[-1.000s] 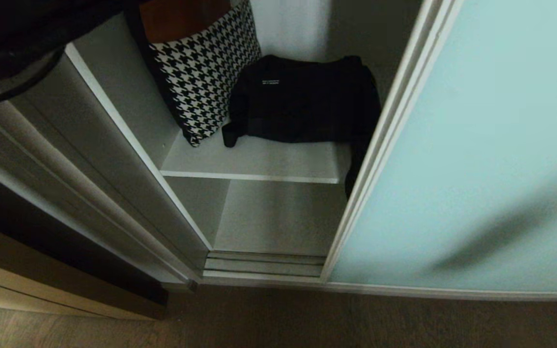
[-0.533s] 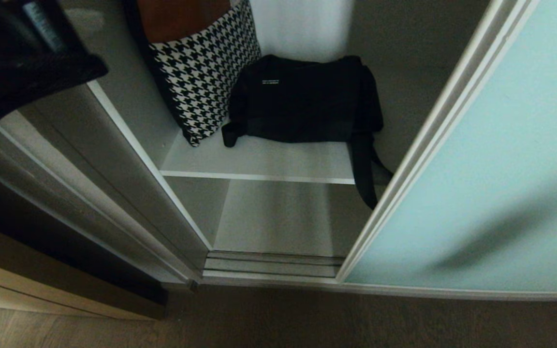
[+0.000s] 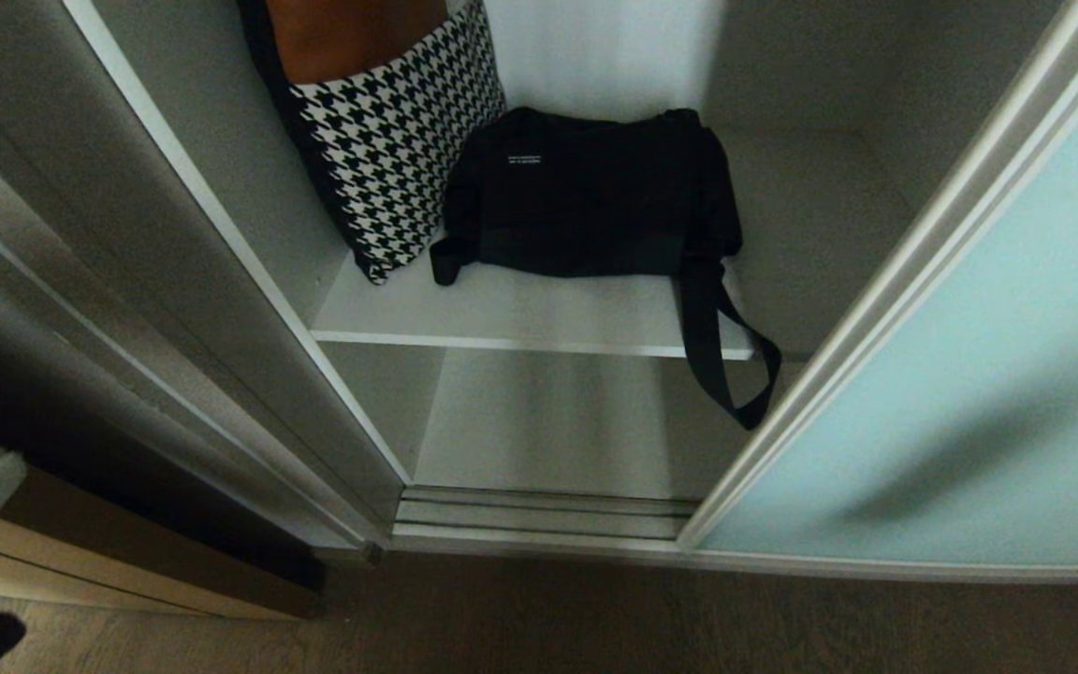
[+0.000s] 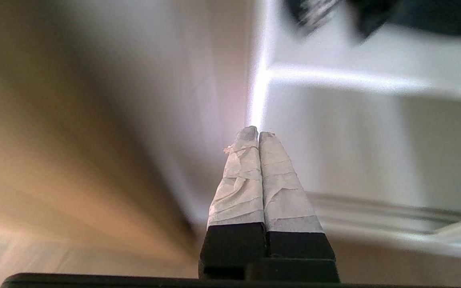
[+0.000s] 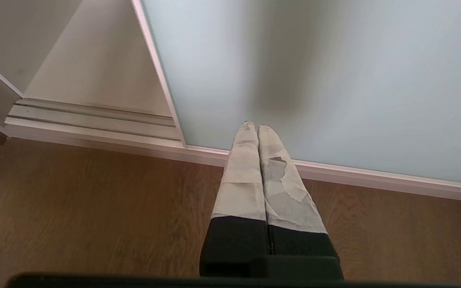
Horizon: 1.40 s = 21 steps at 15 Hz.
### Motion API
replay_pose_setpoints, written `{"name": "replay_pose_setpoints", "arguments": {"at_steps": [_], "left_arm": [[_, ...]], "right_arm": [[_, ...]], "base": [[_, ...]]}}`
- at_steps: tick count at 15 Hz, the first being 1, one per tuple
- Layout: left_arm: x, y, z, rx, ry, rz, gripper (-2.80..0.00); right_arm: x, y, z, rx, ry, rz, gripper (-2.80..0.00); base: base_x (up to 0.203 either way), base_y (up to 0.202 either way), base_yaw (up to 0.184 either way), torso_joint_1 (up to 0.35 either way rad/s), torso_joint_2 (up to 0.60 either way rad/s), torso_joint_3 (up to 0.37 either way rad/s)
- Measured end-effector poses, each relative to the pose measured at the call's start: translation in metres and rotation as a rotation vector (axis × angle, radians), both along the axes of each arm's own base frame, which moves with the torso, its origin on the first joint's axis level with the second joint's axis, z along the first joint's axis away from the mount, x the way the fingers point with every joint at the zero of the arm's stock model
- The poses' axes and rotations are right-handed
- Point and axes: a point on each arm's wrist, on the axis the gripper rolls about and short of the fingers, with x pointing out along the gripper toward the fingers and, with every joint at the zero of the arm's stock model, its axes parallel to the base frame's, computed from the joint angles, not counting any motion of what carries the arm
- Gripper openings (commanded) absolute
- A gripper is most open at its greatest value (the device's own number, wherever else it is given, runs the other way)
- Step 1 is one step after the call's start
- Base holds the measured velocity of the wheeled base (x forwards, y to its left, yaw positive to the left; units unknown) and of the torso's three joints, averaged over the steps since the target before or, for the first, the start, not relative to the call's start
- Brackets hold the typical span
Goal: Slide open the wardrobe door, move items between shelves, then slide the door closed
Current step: Open the door
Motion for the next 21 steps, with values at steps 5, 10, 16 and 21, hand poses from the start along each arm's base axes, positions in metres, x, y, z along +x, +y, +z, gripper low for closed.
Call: {"name": "replay_pose_setpoints", "arguments": {"at_steps": [5,10,16,21], "left_arm": [[-0.042,0.016,-0.060,-0.004,-0.031,0.141,-2.80],[-0.052,0.015,-0.080,-0.003,0.006,0.032,-2.80],[-0.054,0.020,-0.082,-0.008,0.012,0.257,-2.80],[-0.059,0.023,-0.082,0.041,0.024,0.494,-2.80]], "right_arm": [[0.000,0.000,0.000,0.001,0.000,0.000,-2.80],[0.000,0.000,0.000,0.000,0.000,0.000,-2.80],[0.000,0.000,0.000,0.000,0.000,0.000,-2.80],[0.000,0.000,0.000,0.000,-0.001,0.000,-2.80]], "base": [[0.000,0.000,0.000,0.000,0.00,0.000],[0.000,0.000,0.000,0.000,0.00,0.000],[0.000,0.000,0.000,0.000,0.00,0.000],[0.000,0.000,0.000,0.000,0.00,0.000]]}}
